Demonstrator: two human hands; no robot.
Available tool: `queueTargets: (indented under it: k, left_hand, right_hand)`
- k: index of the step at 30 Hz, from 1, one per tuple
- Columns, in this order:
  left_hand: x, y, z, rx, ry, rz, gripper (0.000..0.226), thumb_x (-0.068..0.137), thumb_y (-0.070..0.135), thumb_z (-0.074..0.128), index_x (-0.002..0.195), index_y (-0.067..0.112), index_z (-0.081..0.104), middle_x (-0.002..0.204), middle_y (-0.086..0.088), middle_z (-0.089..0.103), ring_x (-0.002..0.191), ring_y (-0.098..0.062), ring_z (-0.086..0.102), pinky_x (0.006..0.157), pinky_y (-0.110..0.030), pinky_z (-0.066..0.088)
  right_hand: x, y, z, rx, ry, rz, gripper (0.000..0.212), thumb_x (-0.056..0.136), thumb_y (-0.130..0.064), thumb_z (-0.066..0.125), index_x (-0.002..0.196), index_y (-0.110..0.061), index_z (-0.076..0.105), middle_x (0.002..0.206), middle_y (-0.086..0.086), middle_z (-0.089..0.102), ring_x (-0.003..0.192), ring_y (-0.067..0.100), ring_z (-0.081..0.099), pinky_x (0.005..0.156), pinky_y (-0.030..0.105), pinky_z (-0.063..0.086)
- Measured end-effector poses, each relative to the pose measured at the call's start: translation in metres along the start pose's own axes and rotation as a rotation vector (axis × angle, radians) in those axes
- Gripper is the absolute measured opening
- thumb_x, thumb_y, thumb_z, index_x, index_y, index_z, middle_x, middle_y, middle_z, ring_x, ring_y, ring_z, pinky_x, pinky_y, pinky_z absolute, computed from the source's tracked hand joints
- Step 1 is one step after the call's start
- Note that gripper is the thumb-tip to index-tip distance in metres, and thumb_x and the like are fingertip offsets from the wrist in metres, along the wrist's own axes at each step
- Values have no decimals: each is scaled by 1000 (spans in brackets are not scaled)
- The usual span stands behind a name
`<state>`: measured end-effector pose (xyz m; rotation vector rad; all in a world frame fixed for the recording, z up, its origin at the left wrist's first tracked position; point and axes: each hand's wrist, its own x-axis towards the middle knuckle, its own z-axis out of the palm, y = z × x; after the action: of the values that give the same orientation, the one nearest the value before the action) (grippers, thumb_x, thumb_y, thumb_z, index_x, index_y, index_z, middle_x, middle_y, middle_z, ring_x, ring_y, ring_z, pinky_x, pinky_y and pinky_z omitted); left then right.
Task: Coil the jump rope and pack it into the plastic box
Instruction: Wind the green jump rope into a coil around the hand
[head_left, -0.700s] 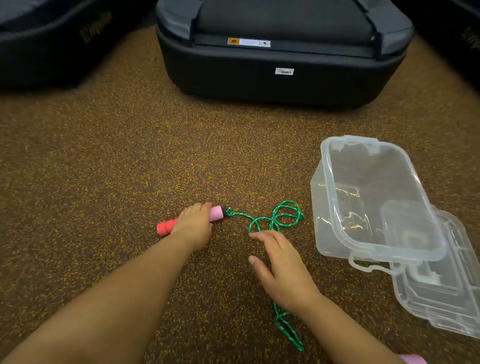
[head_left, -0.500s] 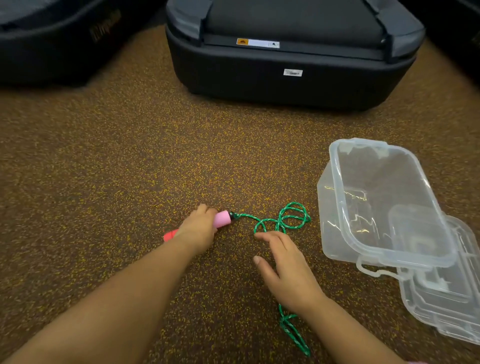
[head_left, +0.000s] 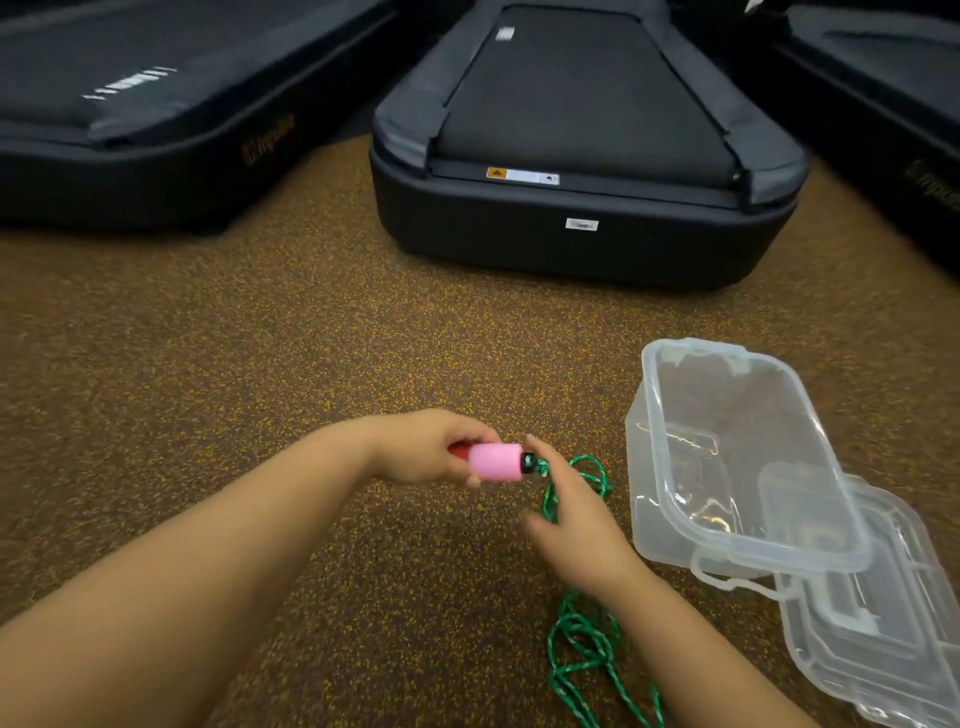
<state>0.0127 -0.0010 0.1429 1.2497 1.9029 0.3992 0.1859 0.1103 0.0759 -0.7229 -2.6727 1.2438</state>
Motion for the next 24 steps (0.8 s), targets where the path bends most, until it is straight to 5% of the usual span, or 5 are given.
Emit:
queueTargets:
  k: [3, 8, 15, 18, 24]
  left_hand:
    - [-12, 9, -9, -11, 91, 19, 36, 89, 14, 64, 123, 22, 56, 86, 11, 55, 77, -7, 50, 70, -23, 40]
    - [-20, 6, -12, -12, 191, -7, 30, 91, 18, 60, 120, 22, 54, 87, 5, 55, 80, -13, 50, 72, -28, 40]
    - [-17, 13, -9, -72, 260, -31, 27, 93, 19, 57, 119, 26, 51, 84, 5, 55, 73, -12, 48, 66, -27, 38]
    - [-17, 12, -9, -74, 303, -34, 24, 93, 19, 56, 114, 30, 49, 83, 6, 53, 76, -14, 49, 66, -28, 39]
    - [-25, 7, -13, -135, 385, -75, 33, 96, 18, 53, 128, 20, 50, 88, 3, 53, 72, -10, 46, 65, -27, 38]
  right_hand:
    - [-1, -4, -18, 133, 60, 34, 24, 92, -19, 55, 105, -38, 60, 86, -9, 65, 78, 15, 59, 67, 22, 42]
    - [-8, -10, -47, 308, 118, 26, 21, 96, -22, 51, 87, -30, 69, 68, -12, 60, 55, 1, 53, 59, 23, 44]
    - [-14, -22, -68, 256, 171, 30, 27, 99, -20, 46, 86, -27, 69, 59, -21, 57, 61, -7, 49, 59, 10, 36]
    - [-18, -25, -79, 222, 141, 58, 26, 99, -20, 45, 87, -24, 68, 48, -29, 54, 51, -14, 47, 57, 17, 33]
    - [-23, -22, -102, 189, 189, 83, 27, 99, -24, 45, 87, -21, 69, 38, -19, 45, 42, -2, 40, 51, 21, 28]
